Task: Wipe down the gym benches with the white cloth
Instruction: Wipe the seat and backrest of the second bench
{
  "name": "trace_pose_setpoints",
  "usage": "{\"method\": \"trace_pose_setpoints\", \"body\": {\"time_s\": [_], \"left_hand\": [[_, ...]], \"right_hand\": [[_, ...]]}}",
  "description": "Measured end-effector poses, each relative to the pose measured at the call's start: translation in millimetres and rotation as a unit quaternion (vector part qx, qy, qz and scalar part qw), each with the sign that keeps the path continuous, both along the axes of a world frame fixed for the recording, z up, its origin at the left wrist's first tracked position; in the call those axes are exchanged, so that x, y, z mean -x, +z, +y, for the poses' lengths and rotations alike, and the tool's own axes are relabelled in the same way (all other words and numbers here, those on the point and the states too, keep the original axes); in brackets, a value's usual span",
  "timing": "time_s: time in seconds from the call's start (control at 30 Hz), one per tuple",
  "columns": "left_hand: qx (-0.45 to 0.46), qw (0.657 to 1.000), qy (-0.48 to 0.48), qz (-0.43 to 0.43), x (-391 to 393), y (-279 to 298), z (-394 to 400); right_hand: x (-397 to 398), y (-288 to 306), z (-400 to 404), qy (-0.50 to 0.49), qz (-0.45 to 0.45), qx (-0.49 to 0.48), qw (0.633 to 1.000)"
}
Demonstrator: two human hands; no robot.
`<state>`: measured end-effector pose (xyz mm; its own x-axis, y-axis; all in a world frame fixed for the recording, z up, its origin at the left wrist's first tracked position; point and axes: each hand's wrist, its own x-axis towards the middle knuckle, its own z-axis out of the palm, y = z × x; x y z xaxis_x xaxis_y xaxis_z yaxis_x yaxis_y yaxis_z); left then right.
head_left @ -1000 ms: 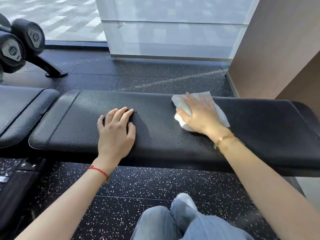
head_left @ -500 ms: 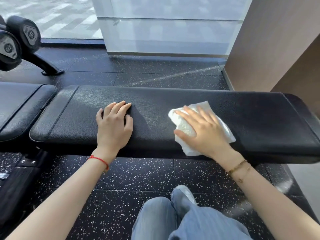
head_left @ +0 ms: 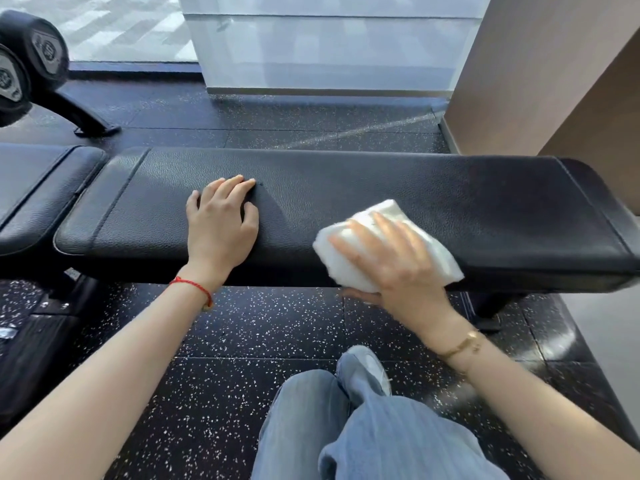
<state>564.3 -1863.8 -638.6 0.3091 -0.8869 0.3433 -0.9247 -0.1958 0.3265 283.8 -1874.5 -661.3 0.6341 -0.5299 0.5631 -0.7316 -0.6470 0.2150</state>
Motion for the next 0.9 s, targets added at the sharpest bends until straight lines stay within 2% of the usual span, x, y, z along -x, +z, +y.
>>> {"method": "trace_pose_setpoints", "body": {"time_s": [0.13,0.3,0.4,0.53,0.67,0.8,0.9], "left_hand": [[-0.004,1.000,0.006,0.000,3,0,-2],[-0.015,1.000,0.008,-0.006,6,-1,-3],[-0.013,1.000,0.008,-0.007,3,-2,-1],[-0.014,1.000,0.002,-0.006,0,-2,0],[-0.015,1.000,0.005,-0.008,2,-3,-1],[-0.018,1.000,0.013,-0.015,7,-2,-3],[-0.021,1.000,0.012,-0.020,7,-3,-2]], "right_hand": [[34,5,-4,-0.056,0.043,-0.072,0.995],[-40,5,1,-0.027,0.042,-0.067,0.997],[-56,-1,4,-0.024,0.046,-0.061,0.997],[-8,-5,-4,0.003,-0.001,-0.048,0.999],[29,2,-12,-0.038,-0.040,-0.075,0.996],[-13,10,-7,-0.044,-0.040,-0.130,0.990],[-61,9,1,-0.009,0.011,-0.112,0.994]]}}
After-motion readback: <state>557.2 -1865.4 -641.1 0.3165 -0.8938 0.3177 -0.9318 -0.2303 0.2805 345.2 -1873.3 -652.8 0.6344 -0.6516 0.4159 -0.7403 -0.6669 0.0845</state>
